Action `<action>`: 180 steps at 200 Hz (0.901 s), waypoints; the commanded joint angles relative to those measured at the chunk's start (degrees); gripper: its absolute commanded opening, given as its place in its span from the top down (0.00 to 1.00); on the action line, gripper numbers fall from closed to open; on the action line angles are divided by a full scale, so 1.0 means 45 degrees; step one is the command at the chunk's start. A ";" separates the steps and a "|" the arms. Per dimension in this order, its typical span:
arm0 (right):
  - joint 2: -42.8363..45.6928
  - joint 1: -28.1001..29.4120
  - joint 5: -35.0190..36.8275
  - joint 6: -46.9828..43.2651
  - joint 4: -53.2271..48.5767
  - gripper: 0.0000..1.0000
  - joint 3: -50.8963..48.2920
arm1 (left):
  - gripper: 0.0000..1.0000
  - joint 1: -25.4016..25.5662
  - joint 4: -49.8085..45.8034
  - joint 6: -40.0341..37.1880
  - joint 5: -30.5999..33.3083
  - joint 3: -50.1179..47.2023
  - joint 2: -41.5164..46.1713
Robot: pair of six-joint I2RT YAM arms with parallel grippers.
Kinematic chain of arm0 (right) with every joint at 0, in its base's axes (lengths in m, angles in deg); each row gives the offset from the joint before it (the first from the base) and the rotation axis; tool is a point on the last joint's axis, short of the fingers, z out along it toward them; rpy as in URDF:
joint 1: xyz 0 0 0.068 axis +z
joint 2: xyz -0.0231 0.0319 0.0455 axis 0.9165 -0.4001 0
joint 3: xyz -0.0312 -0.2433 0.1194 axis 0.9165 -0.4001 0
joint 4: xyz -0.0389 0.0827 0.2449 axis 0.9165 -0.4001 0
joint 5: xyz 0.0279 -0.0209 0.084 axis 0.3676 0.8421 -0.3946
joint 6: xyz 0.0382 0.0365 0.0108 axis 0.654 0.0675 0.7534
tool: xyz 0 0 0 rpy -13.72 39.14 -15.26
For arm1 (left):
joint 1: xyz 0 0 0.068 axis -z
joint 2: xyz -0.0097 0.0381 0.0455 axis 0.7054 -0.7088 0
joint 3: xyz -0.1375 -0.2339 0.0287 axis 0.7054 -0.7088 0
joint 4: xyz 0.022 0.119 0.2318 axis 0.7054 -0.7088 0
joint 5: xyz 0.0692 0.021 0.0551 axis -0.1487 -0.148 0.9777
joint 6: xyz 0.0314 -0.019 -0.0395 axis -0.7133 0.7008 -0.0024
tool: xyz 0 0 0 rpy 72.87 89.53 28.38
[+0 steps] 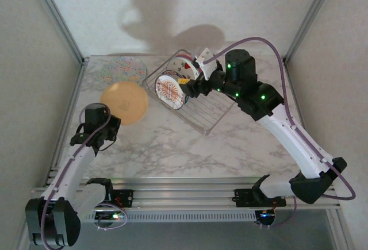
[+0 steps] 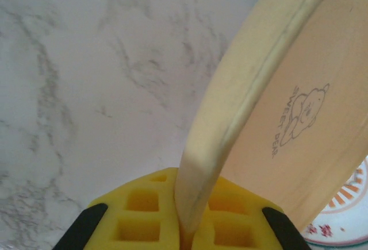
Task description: Unload the plates from the dish rack
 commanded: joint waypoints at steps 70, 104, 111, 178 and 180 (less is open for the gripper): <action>0.0139 0.0110 -0.0723 -0.0329 -0.0352 0.14 -0.0289 | 1.00 -0.0455 0.2190 0.1162 0.0798 -0.1070 -0.1844; 0.0016 0.0109 -0.0667 -0.0329 -0.0391 0.14 -0.0201 | 1.00 -0.0655 0.2840 0.1100 0.0732 -0.0980 -0.2953; 0.0010 0.0105 -0.0665 -0.0312 -0.0390 0.14 -0.0201 | 1.00 -0.0704 0.2897 0.1086 0.0686 -0.0954 -0.3137; -0.0075 0.0110 -0.0715 -0.0238 -0.0391 0.14 -0.0182 | 0.98 -0.0814 0.3744 0.1165 0.0344 -0.1208 -0.4353; -0.0085 0.0110 -0.0736 -0.0233 -0.0400 0.14 -0.0182 | 0.98 -0.0800 0.3744 0.1165 0.0338 -0.1208 -0.4378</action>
